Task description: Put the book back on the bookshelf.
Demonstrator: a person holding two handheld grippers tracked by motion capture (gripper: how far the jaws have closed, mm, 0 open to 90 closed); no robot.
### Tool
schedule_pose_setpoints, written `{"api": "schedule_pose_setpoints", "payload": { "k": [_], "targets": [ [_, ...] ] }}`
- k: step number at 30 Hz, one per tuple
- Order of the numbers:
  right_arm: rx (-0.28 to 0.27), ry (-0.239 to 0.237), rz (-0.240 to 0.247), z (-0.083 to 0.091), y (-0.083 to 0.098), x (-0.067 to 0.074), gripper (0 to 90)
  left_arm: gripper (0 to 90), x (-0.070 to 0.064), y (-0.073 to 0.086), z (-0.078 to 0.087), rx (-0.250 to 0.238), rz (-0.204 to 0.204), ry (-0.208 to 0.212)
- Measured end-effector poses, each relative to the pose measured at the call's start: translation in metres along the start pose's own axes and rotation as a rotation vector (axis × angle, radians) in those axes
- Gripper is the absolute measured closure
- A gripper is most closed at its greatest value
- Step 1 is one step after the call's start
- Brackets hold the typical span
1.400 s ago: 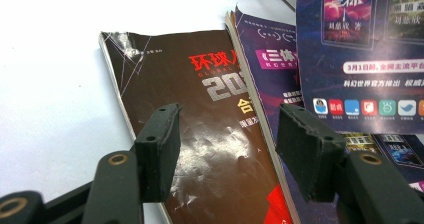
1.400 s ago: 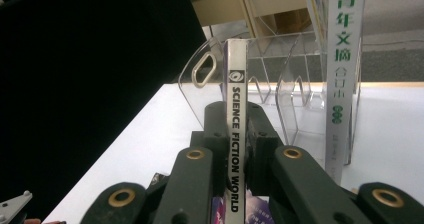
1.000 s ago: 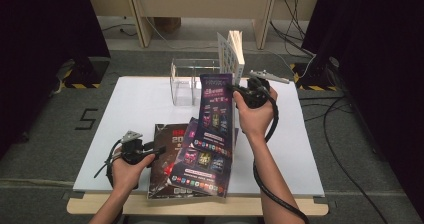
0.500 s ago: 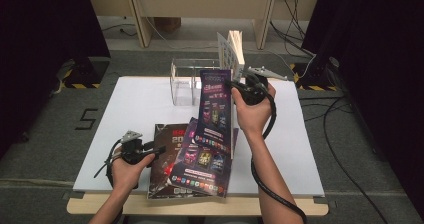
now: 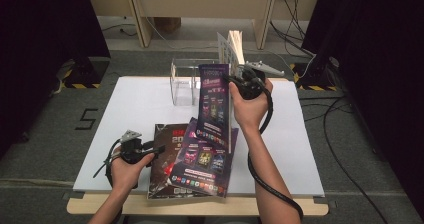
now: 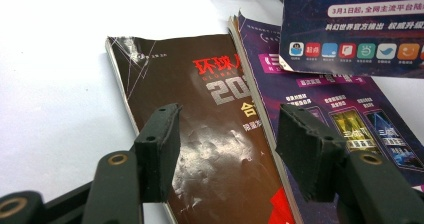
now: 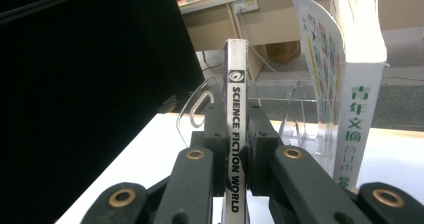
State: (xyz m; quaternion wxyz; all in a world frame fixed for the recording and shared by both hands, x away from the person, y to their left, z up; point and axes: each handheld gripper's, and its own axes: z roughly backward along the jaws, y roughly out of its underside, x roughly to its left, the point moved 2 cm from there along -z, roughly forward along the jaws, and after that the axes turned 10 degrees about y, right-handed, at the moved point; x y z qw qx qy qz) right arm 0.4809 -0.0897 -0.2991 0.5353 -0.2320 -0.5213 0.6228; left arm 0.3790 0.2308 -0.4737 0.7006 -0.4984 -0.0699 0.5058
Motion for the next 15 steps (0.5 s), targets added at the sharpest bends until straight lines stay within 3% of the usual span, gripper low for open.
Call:
{"api": "schedule_pose_setpoints", "payload": {
  "k": [15],
  "targets": [
    [-0.037, 0.027, 0.016, -0.0099, -0.0096, 0.0027, 83.0, 42.4, 0.0011, -0.0002, -0.0001, -0.002, 0.0, -0.002]
  ]
}}
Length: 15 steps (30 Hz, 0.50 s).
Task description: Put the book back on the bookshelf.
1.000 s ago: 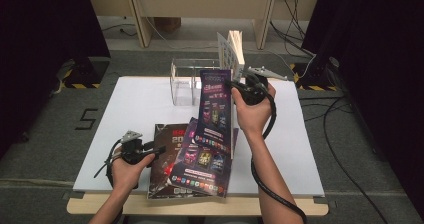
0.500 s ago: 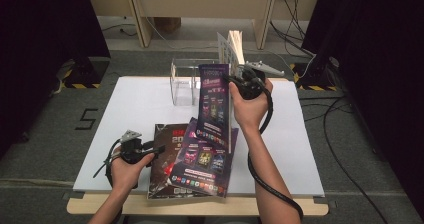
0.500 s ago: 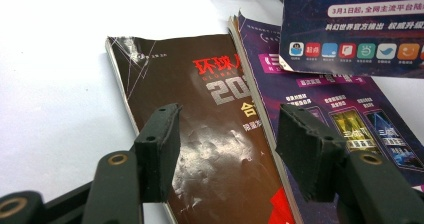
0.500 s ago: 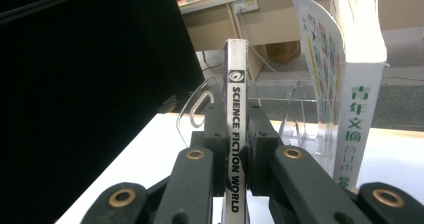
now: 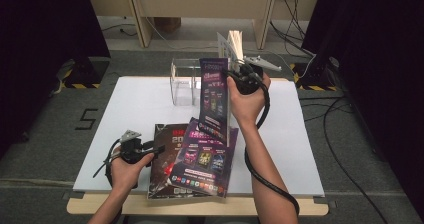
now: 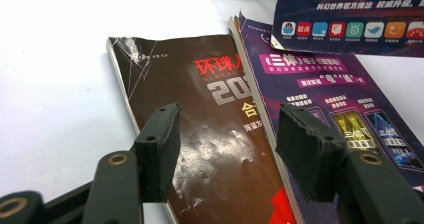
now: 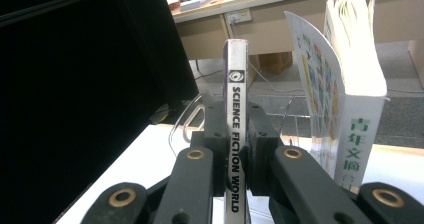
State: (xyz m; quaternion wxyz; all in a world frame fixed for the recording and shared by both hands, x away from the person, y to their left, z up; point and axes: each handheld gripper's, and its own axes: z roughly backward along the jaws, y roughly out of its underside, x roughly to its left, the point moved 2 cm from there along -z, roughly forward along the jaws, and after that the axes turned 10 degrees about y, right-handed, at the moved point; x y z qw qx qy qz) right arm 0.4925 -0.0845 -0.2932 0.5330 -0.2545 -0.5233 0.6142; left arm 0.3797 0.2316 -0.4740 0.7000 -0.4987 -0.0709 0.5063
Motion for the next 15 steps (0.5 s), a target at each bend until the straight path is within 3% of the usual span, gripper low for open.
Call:
{"api": "schedule_pose_setpoints", "payload": {
  "k": [15],
  "targets": [
    [-0.025, 0.023, 0.011, -0.0098, -0.0083, 0.0028, 83.0, 42.4, 0.0007, 0.0011, -0.0007, 0.002, 0.001, 0.003]
  ]
}}
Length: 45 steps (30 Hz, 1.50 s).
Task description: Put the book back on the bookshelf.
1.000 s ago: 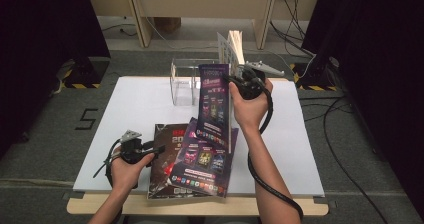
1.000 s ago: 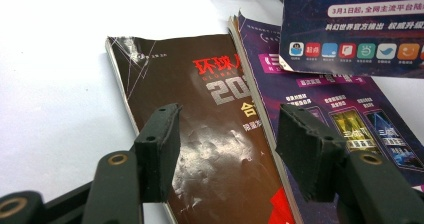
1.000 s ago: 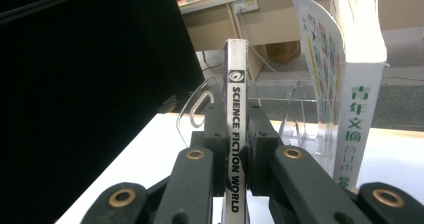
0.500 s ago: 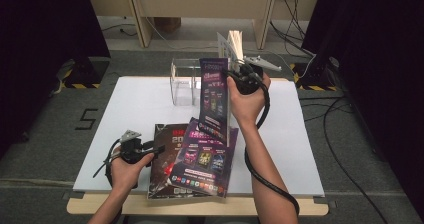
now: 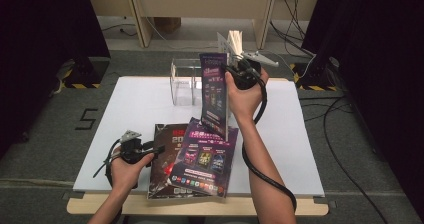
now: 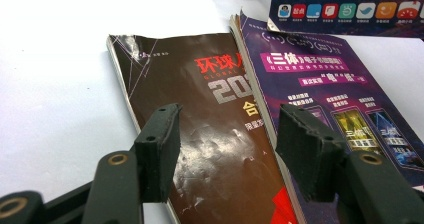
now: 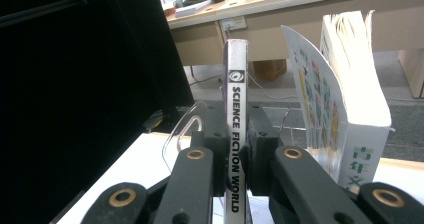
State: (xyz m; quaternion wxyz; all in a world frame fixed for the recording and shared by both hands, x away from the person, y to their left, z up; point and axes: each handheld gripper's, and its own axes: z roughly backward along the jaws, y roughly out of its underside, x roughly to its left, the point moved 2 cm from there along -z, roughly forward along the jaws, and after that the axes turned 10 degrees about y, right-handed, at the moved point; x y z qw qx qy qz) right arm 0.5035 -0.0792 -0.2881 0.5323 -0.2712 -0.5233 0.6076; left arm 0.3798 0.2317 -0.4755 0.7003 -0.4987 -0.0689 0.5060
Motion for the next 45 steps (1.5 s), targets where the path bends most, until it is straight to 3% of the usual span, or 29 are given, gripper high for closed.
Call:
{"api": "schedule_pose_setpoints", "payload": {
  "k": [45],
  "targets": [
    [-0.052, 0.045, 0.007, -0.039, -0.018, 0.008, 83.0, 42.5, 0.002, 0.002, -0.001, 0.005, 0.004, -0.002]
  ]
}}
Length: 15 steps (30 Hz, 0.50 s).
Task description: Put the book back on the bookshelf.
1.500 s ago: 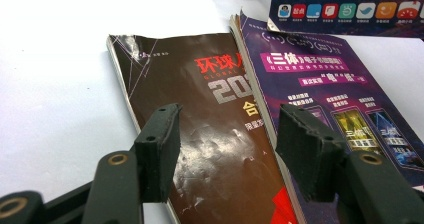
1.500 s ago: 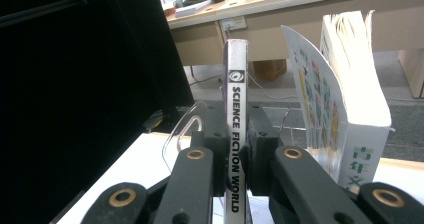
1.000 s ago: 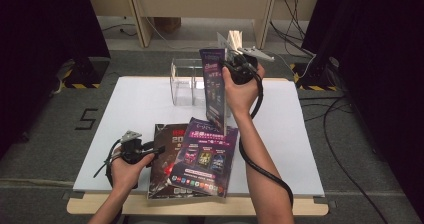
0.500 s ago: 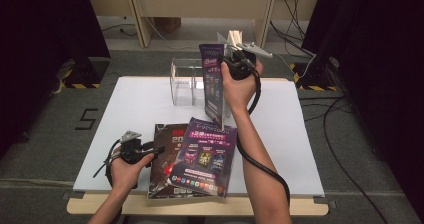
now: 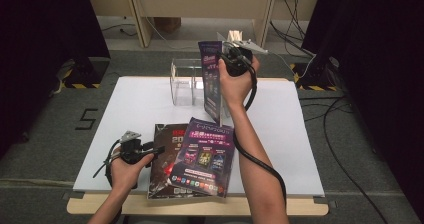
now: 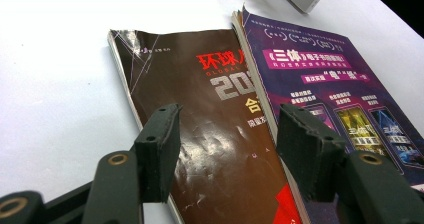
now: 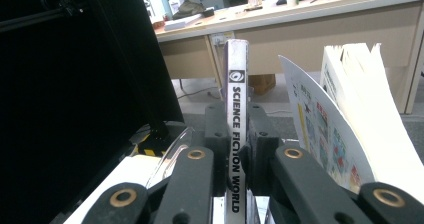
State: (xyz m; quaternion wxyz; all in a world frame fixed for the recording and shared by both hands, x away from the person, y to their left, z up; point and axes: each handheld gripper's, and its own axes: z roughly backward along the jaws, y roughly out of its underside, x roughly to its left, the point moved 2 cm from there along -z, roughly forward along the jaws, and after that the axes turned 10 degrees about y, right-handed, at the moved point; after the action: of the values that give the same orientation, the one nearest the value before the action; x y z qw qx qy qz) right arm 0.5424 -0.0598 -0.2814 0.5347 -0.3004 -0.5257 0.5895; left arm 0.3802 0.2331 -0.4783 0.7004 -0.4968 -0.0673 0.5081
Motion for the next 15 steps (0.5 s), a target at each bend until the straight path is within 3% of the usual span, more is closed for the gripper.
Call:
{"api": "schedule_pose_setpoints", "payload": {
  "k": [15],
  "targets": [
    [-0.022, 0.017, 0.001, -0.013, -0.001, 0.004, 83.0, 42.6, 0.001, 0.0, 0.0, 0.0, 0.004, 0.003]
  ]
}}
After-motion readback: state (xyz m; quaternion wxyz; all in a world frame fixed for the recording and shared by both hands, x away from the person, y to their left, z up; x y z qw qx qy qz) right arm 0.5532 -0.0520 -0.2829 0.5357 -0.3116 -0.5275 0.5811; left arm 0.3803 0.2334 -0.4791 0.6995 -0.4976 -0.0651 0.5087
